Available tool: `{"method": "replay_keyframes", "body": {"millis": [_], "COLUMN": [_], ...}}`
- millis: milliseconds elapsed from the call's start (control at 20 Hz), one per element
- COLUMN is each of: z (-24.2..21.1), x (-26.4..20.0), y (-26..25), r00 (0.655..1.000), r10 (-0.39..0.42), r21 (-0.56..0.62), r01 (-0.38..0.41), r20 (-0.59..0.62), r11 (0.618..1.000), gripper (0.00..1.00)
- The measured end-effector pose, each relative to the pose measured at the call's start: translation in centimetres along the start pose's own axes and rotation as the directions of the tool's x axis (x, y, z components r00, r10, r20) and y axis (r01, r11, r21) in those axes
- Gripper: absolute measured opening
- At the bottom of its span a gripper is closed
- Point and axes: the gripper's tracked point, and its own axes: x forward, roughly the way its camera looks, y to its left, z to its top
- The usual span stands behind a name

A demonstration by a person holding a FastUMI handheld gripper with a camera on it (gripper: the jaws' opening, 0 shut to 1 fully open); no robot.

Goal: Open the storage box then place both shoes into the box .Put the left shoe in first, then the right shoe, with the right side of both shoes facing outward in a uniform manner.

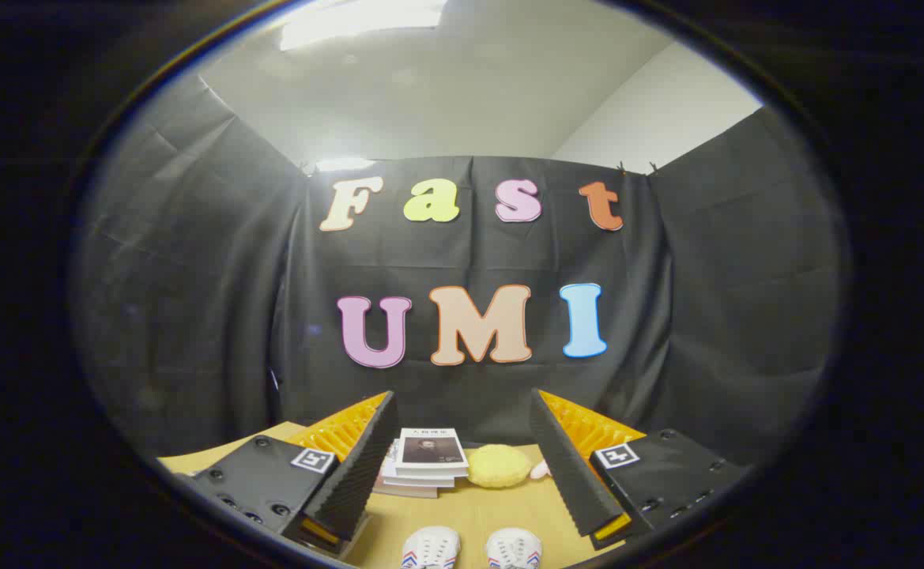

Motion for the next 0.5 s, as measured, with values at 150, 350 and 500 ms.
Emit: {"method": "replay_keyframes", "body": {"millis": [150, 350, 500], "z": [-0.03, -0.27, -0.49], "x": [0.27, 0.27, 0.19], "y": [0.10, 0.02, -0.25], "r00": [1.000, 1.000, 1.000], "r10": [0.008, 0.013, 0.012], "r21": [-0.007, -0.007, -0.018], "r01": [-0.008, -0.014, -0.012], "r20": [0.003, -0.003, -0.007], "r11": [1.000, 1.000, 1.000], "gripper": [1.00, 1.00, 1.00]}}
